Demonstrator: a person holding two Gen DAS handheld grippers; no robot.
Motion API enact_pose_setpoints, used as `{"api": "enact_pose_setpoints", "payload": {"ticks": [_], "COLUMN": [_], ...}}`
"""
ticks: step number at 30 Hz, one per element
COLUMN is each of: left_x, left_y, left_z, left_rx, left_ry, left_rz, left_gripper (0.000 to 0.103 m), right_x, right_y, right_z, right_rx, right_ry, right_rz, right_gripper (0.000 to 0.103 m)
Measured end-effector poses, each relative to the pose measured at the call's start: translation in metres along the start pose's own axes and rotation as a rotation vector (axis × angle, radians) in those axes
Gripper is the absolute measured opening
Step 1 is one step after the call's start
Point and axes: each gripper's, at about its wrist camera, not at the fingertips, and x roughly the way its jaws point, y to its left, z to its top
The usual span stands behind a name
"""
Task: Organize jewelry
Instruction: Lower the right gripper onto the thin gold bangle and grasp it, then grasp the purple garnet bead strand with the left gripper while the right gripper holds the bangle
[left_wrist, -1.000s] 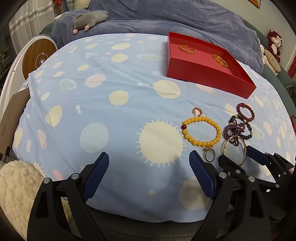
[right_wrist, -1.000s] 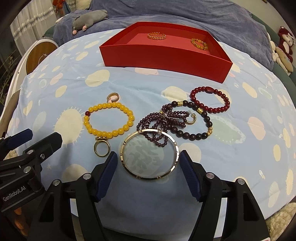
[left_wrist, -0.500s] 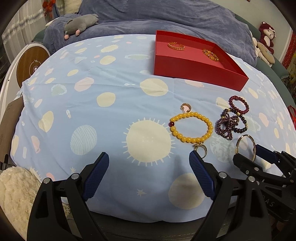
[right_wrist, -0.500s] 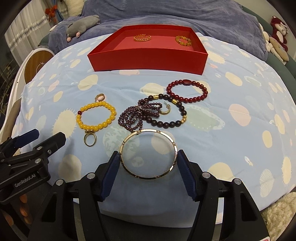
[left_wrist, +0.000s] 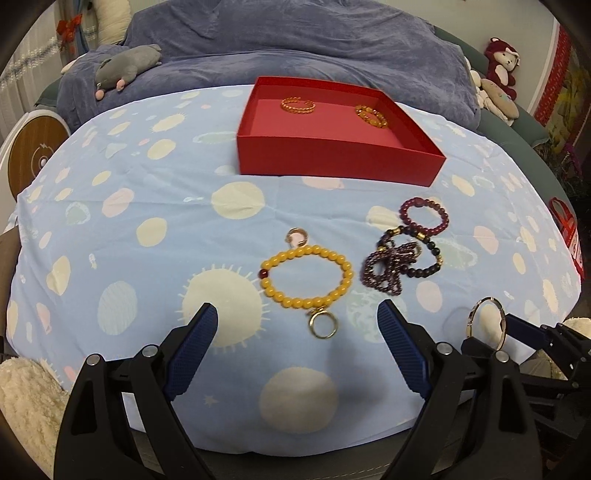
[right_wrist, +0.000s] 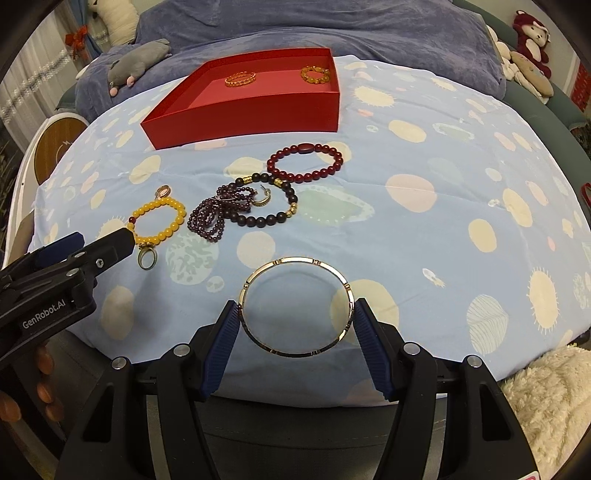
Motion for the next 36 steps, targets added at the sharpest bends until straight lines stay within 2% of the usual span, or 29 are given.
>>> {"api": "enact_pose_setpoints", "payload": {"ticks": [5, 7, 11, 17, 19, 20, 24, 31, 36], "left_x": [0.006, 0.009, 0.018, 0.031, 0.035, 0.037, 0.044, 0.050, 0.041], "left_y": [-0.023, -0.032, -0.045, -0.058, -0.060, -0.061, -0.066, -0.063, -0.058], "left_z": [0.009, 0.009, 0.010, 0.009, 0.010, 0.010, 0.008, 0.010, 0.013], "left_rx": [0.020, 0.037, 0.063, 0.092, 0.096, 0.098, 0.108, 0.086, 0.071], "left_ry": [-0.005, -0.002, 0.012, 0.035, 0.045, 0.051, 0.062, 0.065, 0.036], "left_rz": [-0.042, -0.060, -0.078, -0.112, -0.134, -0.143, -0.146, -0.153, -0.170], "left_gripper": [0.079, 0.072, 0.067, 0.051, 0.037, 0.034, 0.031, 0.008, 0.004], "right_x": [-0.004, -0.002, 0.002, 0.007, 0.008, 0.008, 0.010, 0.013, 0.012], "right_y": [-0.010, -0.011, -0.016, -0.026, -0.029, -0.030, -0.031, -0.032, -0.032], "right_z": [0.001, 0.001, 0.002, 0.004, 0.004, 0.004, 0.004, 0.004, 0.004], "right_rx": [0.036, 0.043, 0.067, 0.101, 0.112, 0.116, 0.122, 0.129, 0.129], "right_ry": [-0.004, -0.002, 0.002, 0.007, 0.008, 0.010, 0.014, 0.022, 0.019], "right_rz": [0.000, -0.002, 0.005, 0.005, 0.005, 0.007, 0.011, 0.017, 0.020], "right_gripper": [0.060, 0.060, 0.060, 0.061, 0.061, 0.061, 0.061, 0.061, 0.061]}}
